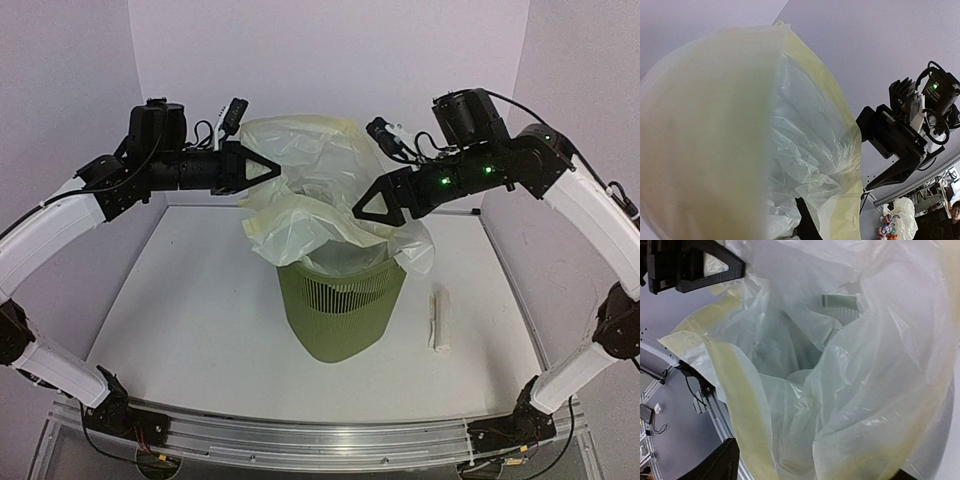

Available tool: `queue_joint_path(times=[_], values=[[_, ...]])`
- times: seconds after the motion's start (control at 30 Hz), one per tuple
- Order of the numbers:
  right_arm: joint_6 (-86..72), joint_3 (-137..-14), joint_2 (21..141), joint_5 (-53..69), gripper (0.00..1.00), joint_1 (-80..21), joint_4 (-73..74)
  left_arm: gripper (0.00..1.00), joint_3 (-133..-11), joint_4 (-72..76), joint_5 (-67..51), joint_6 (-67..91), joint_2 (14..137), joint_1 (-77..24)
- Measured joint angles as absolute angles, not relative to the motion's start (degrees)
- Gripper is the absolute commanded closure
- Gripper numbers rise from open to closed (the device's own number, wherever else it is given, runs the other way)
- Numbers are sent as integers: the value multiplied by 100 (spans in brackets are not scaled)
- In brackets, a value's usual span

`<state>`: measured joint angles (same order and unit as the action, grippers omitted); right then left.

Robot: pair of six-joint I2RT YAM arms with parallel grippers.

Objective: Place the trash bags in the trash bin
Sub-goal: Place the trash bag in the trash bin.

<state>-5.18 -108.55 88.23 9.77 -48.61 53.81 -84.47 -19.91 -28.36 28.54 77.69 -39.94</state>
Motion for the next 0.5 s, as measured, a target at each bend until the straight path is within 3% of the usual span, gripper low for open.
queue_joint_path(times=[0.3,0.5], values=[[-168,-10568,8010,-747,13,-4682,5357,100,-8005,-1953,-2356,2834,7419,-3994],[-343,-10503,8008,-1393,18,-4332,5607,100,-7890,-1945,-2103,2835,7074,-3994]])
